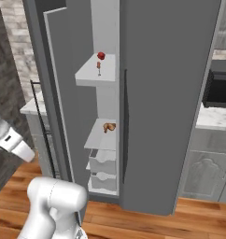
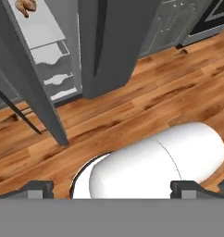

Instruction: Store the kebab skewer in the freezer for long-term storage. Close the freezer door after placing the cooked food.

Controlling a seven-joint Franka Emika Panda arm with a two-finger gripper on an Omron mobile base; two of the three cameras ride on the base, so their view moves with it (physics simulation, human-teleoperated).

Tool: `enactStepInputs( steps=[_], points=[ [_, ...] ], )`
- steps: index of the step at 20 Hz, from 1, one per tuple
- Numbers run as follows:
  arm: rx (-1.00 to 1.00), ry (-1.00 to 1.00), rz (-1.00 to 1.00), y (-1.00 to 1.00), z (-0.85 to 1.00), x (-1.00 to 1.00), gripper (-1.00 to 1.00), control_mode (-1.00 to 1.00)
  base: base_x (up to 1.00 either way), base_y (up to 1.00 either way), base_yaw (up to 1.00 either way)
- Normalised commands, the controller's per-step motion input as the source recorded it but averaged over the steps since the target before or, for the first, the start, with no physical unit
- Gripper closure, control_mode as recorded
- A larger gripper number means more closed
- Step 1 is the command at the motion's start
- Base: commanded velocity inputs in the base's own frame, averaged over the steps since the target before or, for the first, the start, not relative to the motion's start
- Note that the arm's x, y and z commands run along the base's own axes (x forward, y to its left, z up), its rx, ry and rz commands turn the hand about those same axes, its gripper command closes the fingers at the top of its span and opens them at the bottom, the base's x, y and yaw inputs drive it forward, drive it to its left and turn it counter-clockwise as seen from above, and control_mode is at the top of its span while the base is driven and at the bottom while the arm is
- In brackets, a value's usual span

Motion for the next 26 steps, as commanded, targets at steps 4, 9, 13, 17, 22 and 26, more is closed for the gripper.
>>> enactStepInputs(
  steps=[4, 9, 13, 17, 22, 26],
  points=[
    [-0.33, -0.12, -0.33, 1.0, 0.09, 0.43, -1.0, -1.0, 0.0, 0.0, 0.0],
    [-0.27, -0.24, -0.27, 0.75, 0.01, 0.8, -1.0, -1.0, 0.0, 0.0, 0.0],
    [-0.23, -0.3, -0.29, 0.6, 0.0, 0.86, -1.0, -1.0, 0.0, 0.0, 0.0],
    [-0.18, -0.32, -0.33, 0.46, 0.0, 0.44, -1.0, -1.0, 0.0, 0.0, 0.0],
    [-0.11, -0.17, -0.3, 0.17, 0.0, 0.26, -1.0, -1.0, 0.0, 0.0, 0.0],
    [-0.04, 0.02, -0.19, 0.0, 0.0, 0.43, -1.0, -1.0, 0.0, 0.0, 0.0]
  ],
)
